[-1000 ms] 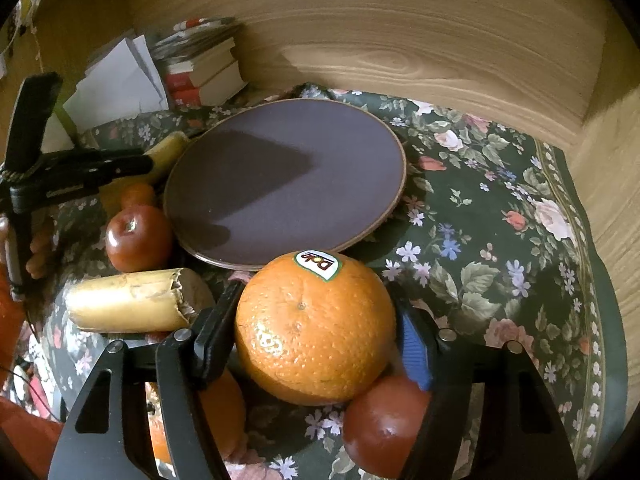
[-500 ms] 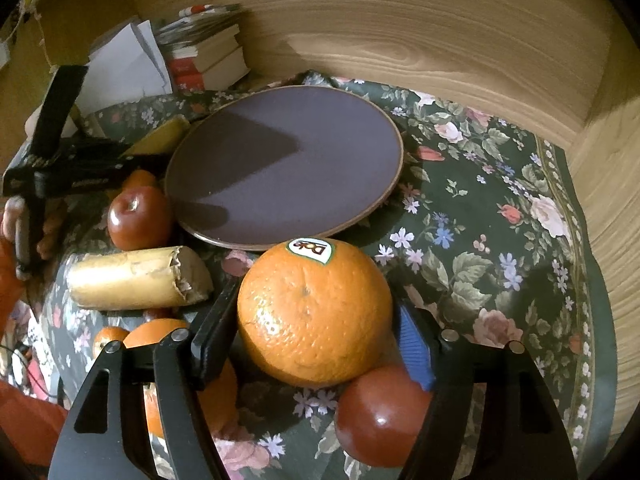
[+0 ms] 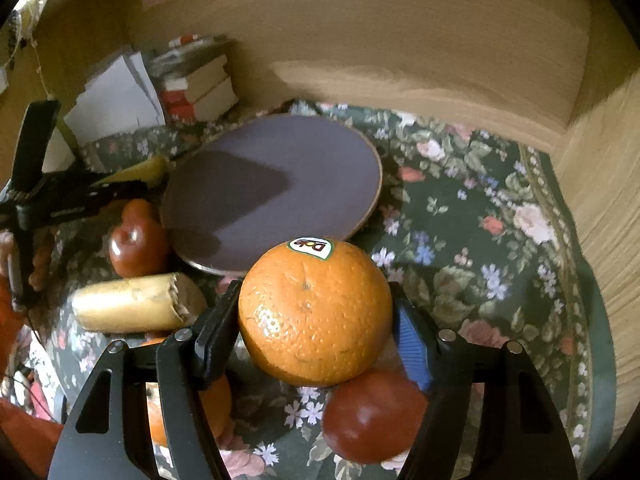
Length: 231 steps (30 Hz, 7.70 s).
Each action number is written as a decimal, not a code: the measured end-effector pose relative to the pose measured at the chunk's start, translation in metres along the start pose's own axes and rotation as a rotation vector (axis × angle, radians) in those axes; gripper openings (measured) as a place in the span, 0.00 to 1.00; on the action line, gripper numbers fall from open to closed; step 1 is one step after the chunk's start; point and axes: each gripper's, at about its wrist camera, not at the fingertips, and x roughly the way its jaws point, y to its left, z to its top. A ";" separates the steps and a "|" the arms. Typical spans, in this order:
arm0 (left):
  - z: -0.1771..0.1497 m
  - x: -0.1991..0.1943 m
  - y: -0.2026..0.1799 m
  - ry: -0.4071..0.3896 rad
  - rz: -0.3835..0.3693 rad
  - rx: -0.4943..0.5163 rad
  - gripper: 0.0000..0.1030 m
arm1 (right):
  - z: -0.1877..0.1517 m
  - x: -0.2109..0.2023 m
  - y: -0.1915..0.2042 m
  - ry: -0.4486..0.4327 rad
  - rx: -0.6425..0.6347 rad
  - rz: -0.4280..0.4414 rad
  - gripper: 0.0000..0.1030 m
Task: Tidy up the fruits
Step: 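Lift the banana with the left gripper while the right lifts the orange, then lower the banana onto the dark plate with the left while the right sets the orange there, then grasp a second banana with the left gripper while the right grasps another orange, then carry the banana onto the plate with the left while the right places the orange beside it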
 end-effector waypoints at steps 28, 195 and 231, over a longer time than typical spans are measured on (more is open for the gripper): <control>-0.008 0.007 -0.008 0.048 0.076 0.041 0.33 | 0.015 -0.012 -0.002 -0.062 -0.017 0.008 0.65; -0.102 -0.039 -0.085 0.014 -0.020 0.100 0.35 | -0.066 -0.010 0.026 -0.017 -0.032 0.114 0.60; 0.031 -0.033 -0.065 -0.148 -0.040 0.063 0.35 | 0.033 0.000 0.020 -0.097 -0.096 0.095 0.60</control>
